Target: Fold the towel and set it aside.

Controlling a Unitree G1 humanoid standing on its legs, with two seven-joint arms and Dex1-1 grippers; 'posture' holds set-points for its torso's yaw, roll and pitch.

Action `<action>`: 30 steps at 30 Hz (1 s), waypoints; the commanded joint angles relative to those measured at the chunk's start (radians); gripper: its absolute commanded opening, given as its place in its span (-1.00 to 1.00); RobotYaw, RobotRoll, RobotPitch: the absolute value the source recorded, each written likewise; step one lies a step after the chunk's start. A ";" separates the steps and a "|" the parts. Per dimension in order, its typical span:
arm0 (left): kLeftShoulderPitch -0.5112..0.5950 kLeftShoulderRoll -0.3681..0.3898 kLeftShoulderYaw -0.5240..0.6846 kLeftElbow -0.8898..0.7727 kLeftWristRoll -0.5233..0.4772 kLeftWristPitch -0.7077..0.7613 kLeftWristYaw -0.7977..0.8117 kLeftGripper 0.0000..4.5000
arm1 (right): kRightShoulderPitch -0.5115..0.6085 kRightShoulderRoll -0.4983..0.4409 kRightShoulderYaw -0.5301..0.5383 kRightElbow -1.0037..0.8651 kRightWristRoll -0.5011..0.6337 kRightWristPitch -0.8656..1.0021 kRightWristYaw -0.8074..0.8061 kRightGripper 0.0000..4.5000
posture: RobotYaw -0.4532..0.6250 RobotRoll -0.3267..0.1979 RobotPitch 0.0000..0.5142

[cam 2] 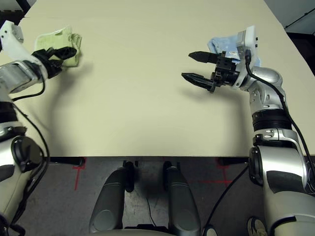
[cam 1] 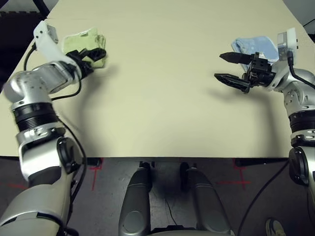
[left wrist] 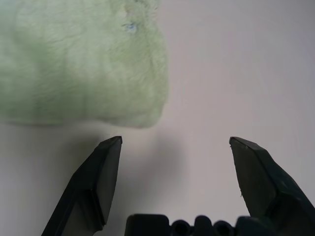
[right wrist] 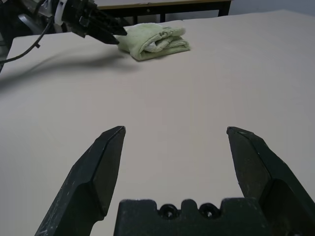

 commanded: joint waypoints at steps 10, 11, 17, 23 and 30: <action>0.136 0.063 -0.289 -0.325 0.122 -0.374 -0.362 0.99 | -0.032 0.056 -0.052 0.070 -0.016 0.003 -0.232 1.00 | -0.03 0.25 -0.05; 0.146 0.060 -0.317 -0.327 0.157 -0.443 -0.383 0.99 | -0.031 0.069 -0.053 0.068 -0.035 0.015 -0.312 1.00 | -0.04 0.25 -0.05; 0.146 -0.061 -0.354 -0.236 0.286 -0.737 -0.359 0.99 | -0.033 0.160 -0.055 0.043 -0.128 0.029 -0.717 1.00 | -0.07 0.25 -0.07; 0.138 -0.194 -0.362 -0.058 0.427 -1.017 -0.243 0.99 | -0.061 0.202 -0.111 0.162 -0.171 -0.132 -1.009 1.00 | -0.08 0.25 -0.15; 0.140 -0.299 -0.345 0.163 0.511 -1.300 -0.153 0.99 | 0.003 0.242 -0.160 0.221 -0.148 -0.274 -1.059 1.00 | -0.10 0.25 -0.21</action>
